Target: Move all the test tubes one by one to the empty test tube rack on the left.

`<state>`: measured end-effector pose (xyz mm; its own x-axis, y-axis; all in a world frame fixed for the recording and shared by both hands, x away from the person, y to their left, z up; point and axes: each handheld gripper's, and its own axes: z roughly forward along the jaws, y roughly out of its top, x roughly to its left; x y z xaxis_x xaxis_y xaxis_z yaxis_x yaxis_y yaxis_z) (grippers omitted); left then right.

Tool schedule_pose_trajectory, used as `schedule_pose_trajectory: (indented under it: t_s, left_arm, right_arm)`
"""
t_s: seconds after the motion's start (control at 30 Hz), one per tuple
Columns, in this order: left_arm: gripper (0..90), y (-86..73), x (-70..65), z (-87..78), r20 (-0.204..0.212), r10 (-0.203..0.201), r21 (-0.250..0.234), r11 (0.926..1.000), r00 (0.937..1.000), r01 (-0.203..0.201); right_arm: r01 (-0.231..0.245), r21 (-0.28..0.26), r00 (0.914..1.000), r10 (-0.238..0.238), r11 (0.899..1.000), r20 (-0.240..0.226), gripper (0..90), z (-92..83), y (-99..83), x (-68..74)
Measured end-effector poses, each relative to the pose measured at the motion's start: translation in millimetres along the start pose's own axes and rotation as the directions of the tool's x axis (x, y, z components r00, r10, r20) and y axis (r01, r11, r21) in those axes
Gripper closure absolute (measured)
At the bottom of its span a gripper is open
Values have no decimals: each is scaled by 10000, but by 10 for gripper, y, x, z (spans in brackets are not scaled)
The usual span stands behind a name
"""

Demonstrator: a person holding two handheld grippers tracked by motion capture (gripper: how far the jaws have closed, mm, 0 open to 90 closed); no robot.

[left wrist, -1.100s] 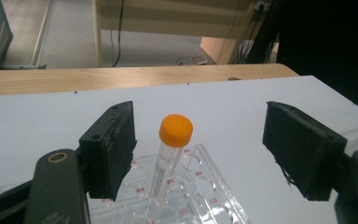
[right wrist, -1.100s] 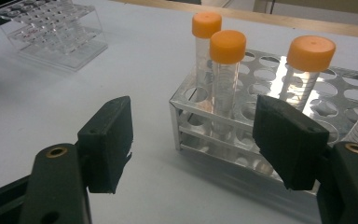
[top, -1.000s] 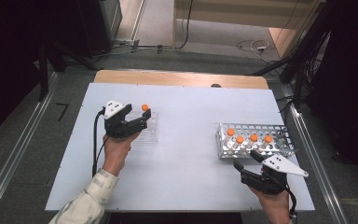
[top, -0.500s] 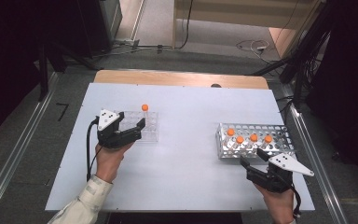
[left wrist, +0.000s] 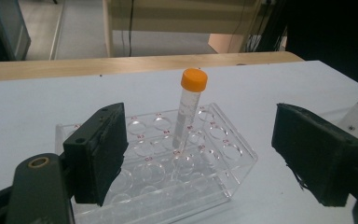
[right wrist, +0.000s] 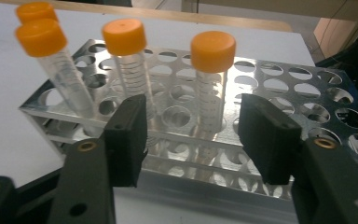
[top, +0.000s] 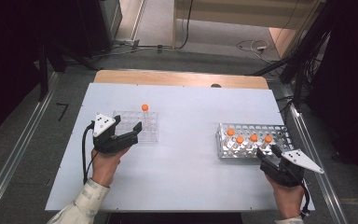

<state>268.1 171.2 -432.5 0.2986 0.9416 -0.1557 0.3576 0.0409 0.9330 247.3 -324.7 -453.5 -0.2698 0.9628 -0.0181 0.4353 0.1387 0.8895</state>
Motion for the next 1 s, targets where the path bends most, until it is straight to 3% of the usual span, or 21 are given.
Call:
schedule_pose_trajectory:
  t_s: [0.23, 0.6, 1.0]
  left_arm:
    - [179, -33, -8, 7, 76, -65, 104, 9999, 10000, 64]
    - [179, -48, -10, 16, 140, -63, 182, 9998, 9999, 60]
    - [180, -56, -41, 17, 262, -2, 238, 9997, 9997, -4]
  right_arm:
    - [116, -121, 9995, -112, 9999, 306, 574, 122, 32, -34]
    - [154, 60, 9983, -157, 9999, 566, 709, 236, 32, -56]
    - [200, -710, 9982, -159, 9973, 571, 717, 88, 175, -14]
